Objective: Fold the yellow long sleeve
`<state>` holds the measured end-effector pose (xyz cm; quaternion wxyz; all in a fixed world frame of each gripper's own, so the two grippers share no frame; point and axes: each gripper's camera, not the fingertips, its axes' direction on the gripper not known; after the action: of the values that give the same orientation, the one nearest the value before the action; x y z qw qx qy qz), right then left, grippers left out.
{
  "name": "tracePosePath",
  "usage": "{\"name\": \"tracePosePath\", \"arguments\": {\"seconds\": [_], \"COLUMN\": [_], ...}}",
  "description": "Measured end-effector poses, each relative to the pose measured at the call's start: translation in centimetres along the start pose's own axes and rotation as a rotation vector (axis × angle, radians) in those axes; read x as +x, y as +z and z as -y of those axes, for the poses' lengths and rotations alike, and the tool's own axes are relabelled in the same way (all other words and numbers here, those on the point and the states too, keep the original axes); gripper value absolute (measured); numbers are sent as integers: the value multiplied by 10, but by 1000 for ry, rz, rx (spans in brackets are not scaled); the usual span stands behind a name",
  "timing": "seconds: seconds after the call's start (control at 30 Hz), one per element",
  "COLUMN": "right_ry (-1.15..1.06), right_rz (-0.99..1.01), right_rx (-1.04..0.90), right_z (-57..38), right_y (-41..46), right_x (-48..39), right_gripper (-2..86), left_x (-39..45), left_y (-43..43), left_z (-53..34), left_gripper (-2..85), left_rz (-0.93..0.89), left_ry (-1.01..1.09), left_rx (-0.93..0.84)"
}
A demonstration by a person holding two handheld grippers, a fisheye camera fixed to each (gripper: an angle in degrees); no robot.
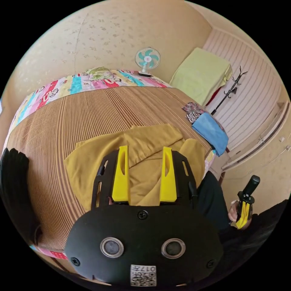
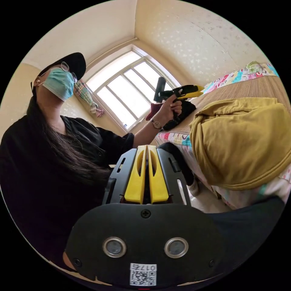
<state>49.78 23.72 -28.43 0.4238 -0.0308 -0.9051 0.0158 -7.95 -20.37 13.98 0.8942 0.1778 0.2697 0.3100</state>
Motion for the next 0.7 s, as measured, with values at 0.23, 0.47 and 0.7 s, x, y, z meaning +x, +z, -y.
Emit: {"name": "tracePosePath", "arguments": {"seconds": [0.23,0.47,0.7], "right_ry": [6,60,36], "right_rz": [-166,-422,-768], "right_rx": [68,-72,-81], "right_z": [51,57,155], "right_y": [-2,27,75], "right_x": [-6,20,106], "right_gripper": [9,32,85], "left_x": [-30,-12,-36], "left_y": [96,-89,-163], "left_z": [-3,-166,-285], "left_gripper": [52,53,92], "left_rz": [-141,-448,-52], "left_ry": [-226,116,-202], "left_rx": [-128,180,-14]}}
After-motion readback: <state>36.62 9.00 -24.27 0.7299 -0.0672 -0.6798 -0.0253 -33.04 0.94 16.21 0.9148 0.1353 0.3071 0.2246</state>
